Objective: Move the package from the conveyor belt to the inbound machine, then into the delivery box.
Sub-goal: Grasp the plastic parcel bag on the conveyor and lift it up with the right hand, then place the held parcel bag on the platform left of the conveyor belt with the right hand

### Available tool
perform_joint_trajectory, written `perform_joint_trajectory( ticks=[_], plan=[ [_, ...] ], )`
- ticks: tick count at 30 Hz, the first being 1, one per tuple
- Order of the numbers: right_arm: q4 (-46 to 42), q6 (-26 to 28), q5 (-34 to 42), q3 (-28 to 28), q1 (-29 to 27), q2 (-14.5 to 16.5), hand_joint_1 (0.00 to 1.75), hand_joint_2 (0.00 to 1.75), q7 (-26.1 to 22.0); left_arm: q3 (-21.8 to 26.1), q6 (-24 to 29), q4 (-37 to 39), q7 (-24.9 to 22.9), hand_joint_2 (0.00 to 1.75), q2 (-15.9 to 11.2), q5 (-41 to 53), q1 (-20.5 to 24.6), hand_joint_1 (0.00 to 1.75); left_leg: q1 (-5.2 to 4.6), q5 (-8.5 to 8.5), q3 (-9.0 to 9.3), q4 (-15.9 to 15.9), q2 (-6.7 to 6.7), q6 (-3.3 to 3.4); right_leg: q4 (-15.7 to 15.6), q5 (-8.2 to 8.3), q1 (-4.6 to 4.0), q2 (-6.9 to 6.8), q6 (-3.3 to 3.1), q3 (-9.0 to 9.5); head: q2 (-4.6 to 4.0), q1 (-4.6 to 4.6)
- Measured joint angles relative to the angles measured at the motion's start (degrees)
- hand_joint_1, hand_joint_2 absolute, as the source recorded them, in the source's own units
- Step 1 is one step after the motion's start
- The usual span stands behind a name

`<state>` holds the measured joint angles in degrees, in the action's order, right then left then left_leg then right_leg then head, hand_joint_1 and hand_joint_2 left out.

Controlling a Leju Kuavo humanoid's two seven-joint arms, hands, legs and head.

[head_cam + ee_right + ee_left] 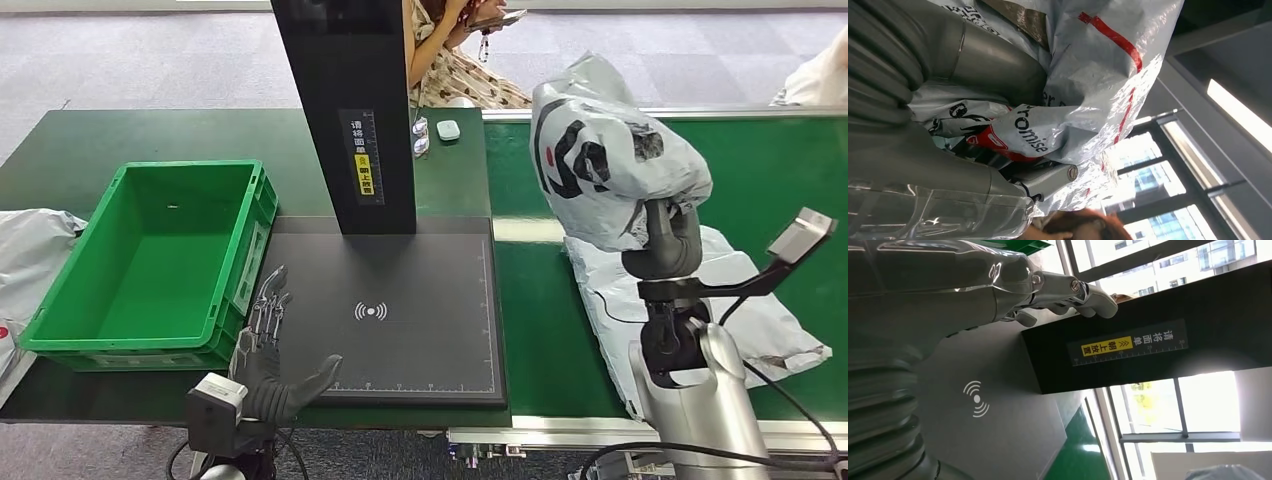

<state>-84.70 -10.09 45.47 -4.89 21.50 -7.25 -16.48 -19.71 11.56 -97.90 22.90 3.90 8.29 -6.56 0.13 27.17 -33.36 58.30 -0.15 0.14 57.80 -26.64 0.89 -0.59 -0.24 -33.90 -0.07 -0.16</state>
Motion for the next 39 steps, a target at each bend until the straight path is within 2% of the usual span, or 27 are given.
perform_joint_trajectory(
  ticks=[5, 10, 14, 17, 18, 21, 22, 26, 29, 35, 39],
  plan=[
    [4.19, 0.51, -5.87, -7.2, 4.9, 3.18, 1.75, 1.75, 6.01, 0.0, 2.08, -0.47, 0.37, 1.75, 0.36, 0.95, -0.53, 0.0, 0.05, -0.03, 0.02, -0.02, 0.13, -0.05, 0.03, 0.04, -0.05, 0.12, -0.06, -0.01, 0.0, 0.0],
    [13.99, 1.67, -9.6, -17.87, 8.6, 6.04, 1.75, 1.75, 10.32, 0.53, 8.04, -2.58, 1.55, 1.75, 0.62, 1.51, -1.58, 0.0, 0.13, -0.07, -0.02, -0.02, 0.02, -0.12, 0.04, 0.04, -0.14, 0.03, -0.08, -0.05, 0.0, -0.01],
    [21.44, 2.77, -10.1, -24.61, 10.94, 6.98, 1.75, 1.75, 13.92, 2.26, 13.86, -5.12, 3.61, 1.75, 0.97, 0.79, -2.62, 0.0, 0.15, -0.08, -0.05, -0.02, -0.02, -0.14, 0.05, 0.04, -0.14, 0.01, -0.09, -0.06, 0.0, 0.0],
    [25.84, 3.33, -10.36, -28.36, 11.94, 7.14, 1.72, 1.75, 15.08, 3.51, 15.97, -6.79, 4.55, 1.75, 1.09, 0.26, -3.41, 0.0, 0.14, -0.08, -0.08, -0.02, -0.05, -0.14, 0.04, 0.04, -0.13, -0.03, -0.08, -0.08, 0.0, 0.0],
    [27.14, 3.49, -10.47, -29.38, 12.37, 7.17, 1.5, 1.75, 15.33, 3.81, 16.42, -7.2, 4.74, 1.75, 1.09, 0.12, -3.62, 0.0, 0.14, -0.08, -0.08, -0.02, -0.05, -0.14, 0.04, 0.04, -0.13, -0.03, -0.08, -0.08, 0.0, 0.01],
    [30.77, 4.23, -10.87, -32.18, 14.26, 7.31, 0.21, 1.75, 16.25, 4.46, 17.75, -8.0, 5.17, 1.75, 1.1, -0.22, -3.94, 0.0, 0.13, -0.08, -0.08, -0.01, -0.03, -0.14, 0.04, 0.04, -0.13, -0.01, -0.09, -0.08, 0.0, 0.01],
    [31.87, 4.41, -10.98, -32.99, 15.02, 7.41, 0.0, 1.75, 16.77, 4.57, 18.12, -8.16, 5.25, 1.75, 1.1, -0.32, -4.0, 0.0, 0.13, -0.08, -0.08, -0.01, -0.02, -0.14, 0.04, 0.05, -0.13, 0.0, -0.1, -0.08, 0.0, 0.01],
    [35.95, 3.53, -11.02, -35.87, 18.02, 8.16, 0.0, 1.75, 19.55, 4.68, 18.71, -8.69, 5.03, 1.75, 1.08, -0.5, -4.09, 0.0, 0.13, -0.1, -0.06, -0.01, -0.02, -0.16, 0.04, 0.09, -0.14, 0.0, -0.15, -0.09, 0.0, 0.0],
    [37.8, 2.67, -10.66, -37.31, 19.47, 8.58, 0.0, 1.75, 19.94, 4.68, 18.7, -8.9, 4.37, 1.75, 1.06, -0.18, -4.15, 0.0, 0.14, -0.13, -0.05, -0.01, -0.02, -0.2, 0.04, 0.11, -0.14, 0.0, -0.18, -0.09, 0.0, 0.0],
    [38.16, 0.9, -6.52, -37.79, 20.52, 8.62, 0.0, 1.75, 16.52, 4.67, 18.4, -9.33, 3.3, 1.75, 0.97, 1.83, -4.37, 0.0, 0.14, -0.13, -0.02, 0.0, 0.01, -0.21, 0.04, 0.13, -0.15, 0.02, -0.21, -0.12, 0.0, 0.0],
    [33.25, -0.75, 0.02, -35.25, 18.08, 7.65, 0.0, 1.75, 11.33, 4.66, 18.28, -9.73, 3.99, 1.75, 0.85, 2.6, -4.7, 0.0, 0.13, -0.13, -0.03, 0.0, 0.01, -0.21, 0.02, 0.12, -0.14, 0.02, -0.21, -0.13, 0.0, 0.0]
  ],
)
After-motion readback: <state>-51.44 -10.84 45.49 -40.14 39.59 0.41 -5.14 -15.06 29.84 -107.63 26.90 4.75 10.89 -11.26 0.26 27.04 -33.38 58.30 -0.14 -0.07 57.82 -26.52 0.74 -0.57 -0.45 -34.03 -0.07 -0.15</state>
